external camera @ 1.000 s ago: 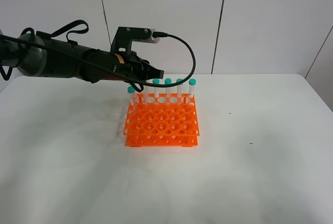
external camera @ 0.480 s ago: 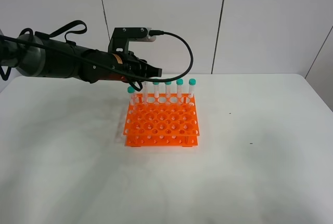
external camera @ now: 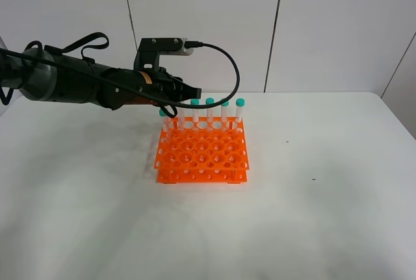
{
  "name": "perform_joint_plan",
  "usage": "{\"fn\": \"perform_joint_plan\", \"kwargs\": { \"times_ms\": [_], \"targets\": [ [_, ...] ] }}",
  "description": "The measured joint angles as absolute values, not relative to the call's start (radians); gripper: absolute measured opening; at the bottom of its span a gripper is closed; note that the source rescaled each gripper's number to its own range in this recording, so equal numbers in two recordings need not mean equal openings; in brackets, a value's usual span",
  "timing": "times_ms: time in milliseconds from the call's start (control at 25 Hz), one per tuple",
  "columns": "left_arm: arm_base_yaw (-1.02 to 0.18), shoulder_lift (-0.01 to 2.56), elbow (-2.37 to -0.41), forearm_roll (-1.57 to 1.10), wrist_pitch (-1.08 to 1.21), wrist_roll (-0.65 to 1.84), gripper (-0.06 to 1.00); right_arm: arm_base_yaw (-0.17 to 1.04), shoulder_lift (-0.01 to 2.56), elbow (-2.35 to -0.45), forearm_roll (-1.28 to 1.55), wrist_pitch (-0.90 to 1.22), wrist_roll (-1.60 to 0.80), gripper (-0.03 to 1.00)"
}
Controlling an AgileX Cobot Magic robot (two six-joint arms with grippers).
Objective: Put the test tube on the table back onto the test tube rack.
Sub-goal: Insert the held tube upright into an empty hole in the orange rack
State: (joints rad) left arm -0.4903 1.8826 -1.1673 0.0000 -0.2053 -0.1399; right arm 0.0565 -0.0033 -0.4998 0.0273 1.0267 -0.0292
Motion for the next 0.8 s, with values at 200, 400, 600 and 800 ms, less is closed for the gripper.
{"fn": "perform_joint_plan", "kwargs": {
  "times_ms": [200,400,600,800],
  "targets": [
    [-0.490,1.886,-1.166,0.008,-0.207,-0.139,0.01,0.057,-0.003,-0.500,0.027,1.027,-0.029,1.00],
    [-0.490,1.915,-1.165,0.025,-0.219,-0.139,0.01,0.057,-0.003,-0.500,0.027,1.027,-0.029,1.00],
    [-0.490,1.916,-1.165,0.025,-0.235,-0.139,0.01,0.057,-0.003,-0.500,0.027,1.027,-0.029,1.00],
    [-0.490,1.923,-1.165,0.028,-0.235,-0.139,0.00,0.057,-0.003,-0.500,0.027,1.027,-0.029,1.00]
  ]
}}
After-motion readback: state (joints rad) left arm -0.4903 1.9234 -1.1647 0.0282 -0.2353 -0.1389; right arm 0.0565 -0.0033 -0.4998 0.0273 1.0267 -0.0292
